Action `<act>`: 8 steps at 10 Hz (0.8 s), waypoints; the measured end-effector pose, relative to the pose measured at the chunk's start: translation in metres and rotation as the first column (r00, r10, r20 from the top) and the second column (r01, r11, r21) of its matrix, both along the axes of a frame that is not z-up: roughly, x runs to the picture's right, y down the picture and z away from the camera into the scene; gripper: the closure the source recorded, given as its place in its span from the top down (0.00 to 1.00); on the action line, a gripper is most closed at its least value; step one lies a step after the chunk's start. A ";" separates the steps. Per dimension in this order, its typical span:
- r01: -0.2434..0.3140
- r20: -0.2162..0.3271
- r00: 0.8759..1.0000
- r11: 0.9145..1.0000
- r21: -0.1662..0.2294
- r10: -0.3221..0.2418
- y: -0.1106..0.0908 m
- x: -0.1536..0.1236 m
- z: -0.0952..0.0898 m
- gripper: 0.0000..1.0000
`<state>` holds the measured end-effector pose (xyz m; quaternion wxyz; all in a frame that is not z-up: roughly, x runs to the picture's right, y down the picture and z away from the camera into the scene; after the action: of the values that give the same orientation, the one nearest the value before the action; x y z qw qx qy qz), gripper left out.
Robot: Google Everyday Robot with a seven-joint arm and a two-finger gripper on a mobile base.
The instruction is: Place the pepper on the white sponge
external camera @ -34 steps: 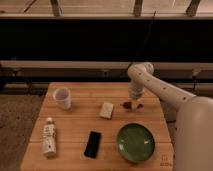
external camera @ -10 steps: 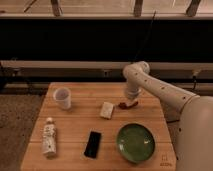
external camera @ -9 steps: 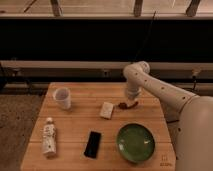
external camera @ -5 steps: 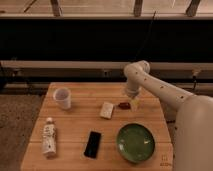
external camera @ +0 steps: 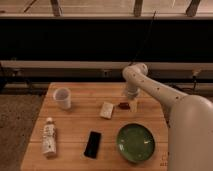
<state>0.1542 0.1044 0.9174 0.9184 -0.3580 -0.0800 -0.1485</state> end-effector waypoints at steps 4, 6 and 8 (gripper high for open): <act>-0.006 -0.008 1.000 1.000 -0.015 0.006 0.004 0.004 0.002 0.51; -0.004 -0.009 1.000 1.000 -0.023 0.004 0.005 0.004 0.000 0.33; -0.001 -0.009 1.000 1.000 -0.028 0.000 0.005 0.004 -0.003 0.13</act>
<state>0.1582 0.1097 0.9149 0.9137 -0.3715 -0.0779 -0.1454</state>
